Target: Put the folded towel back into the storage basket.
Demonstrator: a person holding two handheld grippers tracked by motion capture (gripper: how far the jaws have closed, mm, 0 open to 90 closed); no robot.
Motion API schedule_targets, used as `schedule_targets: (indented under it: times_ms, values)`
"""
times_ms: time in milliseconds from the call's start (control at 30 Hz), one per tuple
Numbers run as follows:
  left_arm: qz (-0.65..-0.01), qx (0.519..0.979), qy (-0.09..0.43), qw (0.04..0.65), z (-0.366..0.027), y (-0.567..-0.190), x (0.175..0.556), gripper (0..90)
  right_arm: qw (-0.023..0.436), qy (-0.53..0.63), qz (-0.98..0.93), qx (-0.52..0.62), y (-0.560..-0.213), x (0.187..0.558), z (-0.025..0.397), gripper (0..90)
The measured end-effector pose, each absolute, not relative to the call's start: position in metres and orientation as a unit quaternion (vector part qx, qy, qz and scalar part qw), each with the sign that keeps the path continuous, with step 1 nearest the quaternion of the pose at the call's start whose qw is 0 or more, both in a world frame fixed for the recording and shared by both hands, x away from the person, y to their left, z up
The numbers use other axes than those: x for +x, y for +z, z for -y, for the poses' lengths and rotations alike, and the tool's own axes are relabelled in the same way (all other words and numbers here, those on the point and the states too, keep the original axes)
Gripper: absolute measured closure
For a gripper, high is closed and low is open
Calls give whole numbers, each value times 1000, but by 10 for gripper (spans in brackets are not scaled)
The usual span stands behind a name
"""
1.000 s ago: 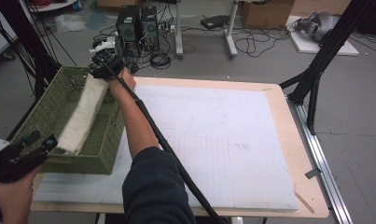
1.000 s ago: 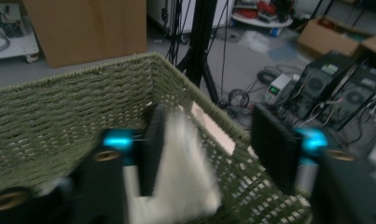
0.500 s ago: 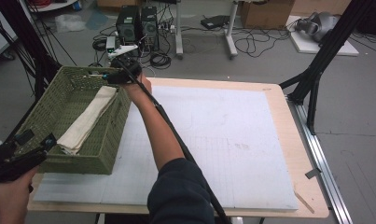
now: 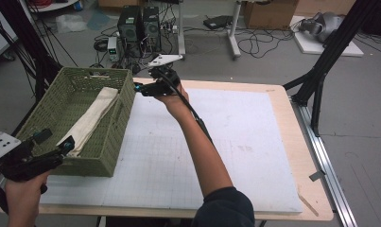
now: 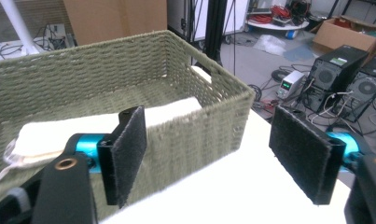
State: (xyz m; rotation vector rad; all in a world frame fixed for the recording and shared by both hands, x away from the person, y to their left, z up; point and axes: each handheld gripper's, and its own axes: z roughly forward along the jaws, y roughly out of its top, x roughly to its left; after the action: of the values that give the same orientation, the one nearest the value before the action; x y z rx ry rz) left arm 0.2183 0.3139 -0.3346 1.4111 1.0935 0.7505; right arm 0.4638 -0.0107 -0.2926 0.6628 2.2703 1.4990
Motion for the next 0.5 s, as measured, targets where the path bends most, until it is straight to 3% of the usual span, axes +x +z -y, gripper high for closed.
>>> schedule_targets:
  times_ms: [500]
  values:
    - [-424,632,270,590,-276,-335,232,180,179,547,-779,250,-292,427,92,207]
